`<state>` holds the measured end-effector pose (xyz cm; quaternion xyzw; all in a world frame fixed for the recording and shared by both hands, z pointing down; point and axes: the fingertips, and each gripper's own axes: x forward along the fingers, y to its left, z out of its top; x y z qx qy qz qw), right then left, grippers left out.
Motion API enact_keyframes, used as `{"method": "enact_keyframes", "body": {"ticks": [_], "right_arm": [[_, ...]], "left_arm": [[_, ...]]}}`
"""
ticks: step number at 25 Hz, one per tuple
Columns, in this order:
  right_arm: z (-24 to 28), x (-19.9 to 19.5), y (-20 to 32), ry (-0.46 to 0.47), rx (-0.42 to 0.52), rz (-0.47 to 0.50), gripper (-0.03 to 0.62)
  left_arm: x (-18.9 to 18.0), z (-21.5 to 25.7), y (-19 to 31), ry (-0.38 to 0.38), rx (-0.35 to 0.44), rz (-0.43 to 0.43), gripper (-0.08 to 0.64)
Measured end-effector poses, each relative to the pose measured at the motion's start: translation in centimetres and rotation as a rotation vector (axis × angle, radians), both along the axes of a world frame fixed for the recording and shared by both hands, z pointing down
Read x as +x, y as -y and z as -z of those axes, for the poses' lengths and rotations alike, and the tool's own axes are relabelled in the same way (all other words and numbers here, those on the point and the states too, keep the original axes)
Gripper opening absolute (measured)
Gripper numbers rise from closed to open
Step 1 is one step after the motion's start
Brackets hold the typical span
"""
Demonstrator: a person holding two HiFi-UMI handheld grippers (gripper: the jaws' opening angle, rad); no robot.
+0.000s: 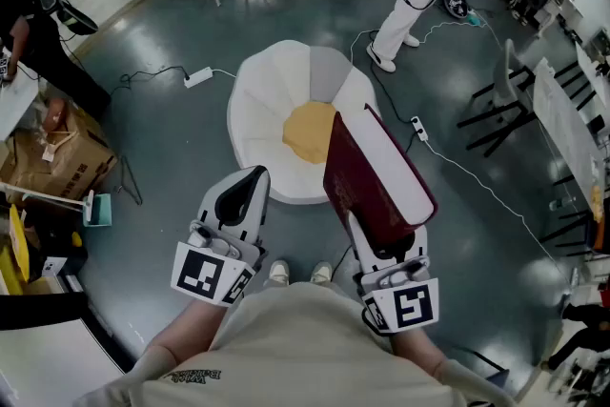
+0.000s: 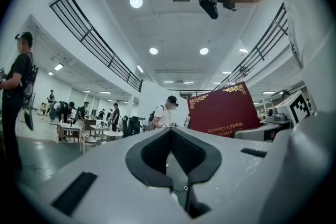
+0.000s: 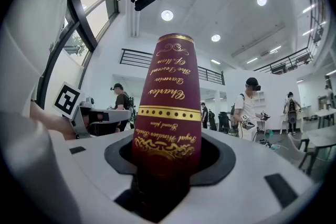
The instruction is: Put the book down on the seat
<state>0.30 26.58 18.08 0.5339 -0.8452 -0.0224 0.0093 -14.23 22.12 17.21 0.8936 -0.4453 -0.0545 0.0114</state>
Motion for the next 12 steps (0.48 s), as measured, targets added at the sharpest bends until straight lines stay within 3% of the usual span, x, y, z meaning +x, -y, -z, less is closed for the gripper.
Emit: {"method": "enact_keyframes", "body": {"ticks": [12], "right_arm": [[-0.6,1.7,-0.1,0.051,-0.022,-0.029,0.225]], "left_arm": [[1.4,-1.0,-0.5,0.019,-0.026,-0.022,0.005]]}}
